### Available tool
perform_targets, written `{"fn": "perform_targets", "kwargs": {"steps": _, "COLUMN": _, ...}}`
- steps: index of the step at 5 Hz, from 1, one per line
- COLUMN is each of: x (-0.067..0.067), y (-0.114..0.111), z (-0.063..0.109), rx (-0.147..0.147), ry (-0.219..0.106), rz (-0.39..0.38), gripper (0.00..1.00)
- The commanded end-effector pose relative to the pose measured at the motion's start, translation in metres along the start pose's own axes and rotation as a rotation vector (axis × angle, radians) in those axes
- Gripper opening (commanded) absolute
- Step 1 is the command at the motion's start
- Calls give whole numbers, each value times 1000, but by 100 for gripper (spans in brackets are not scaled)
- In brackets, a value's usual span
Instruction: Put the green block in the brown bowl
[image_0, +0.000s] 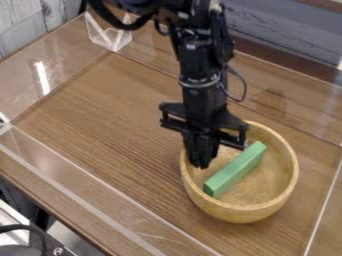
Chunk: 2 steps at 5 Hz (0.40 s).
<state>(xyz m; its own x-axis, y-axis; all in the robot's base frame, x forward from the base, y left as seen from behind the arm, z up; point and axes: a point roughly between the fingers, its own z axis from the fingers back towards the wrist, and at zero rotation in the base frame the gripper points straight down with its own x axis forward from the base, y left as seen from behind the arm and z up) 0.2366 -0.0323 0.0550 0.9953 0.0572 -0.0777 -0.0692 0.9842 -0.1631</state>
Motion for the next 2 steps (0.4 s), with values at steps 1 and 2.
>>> {"fn": "perform_targets", "kwargs": {"steps": 1, "x": 10, "y": -1, "z": 25, "rx": -15, "ry": -75, "rz": -13, "gripper": 0}}
{"fn": "perform_targets", "kwargs": {"steps": 2, "x": 13, "y": -1, "z": 30, "rx": -20, "ry": -87, "rz": -16, "gripper": 0}}
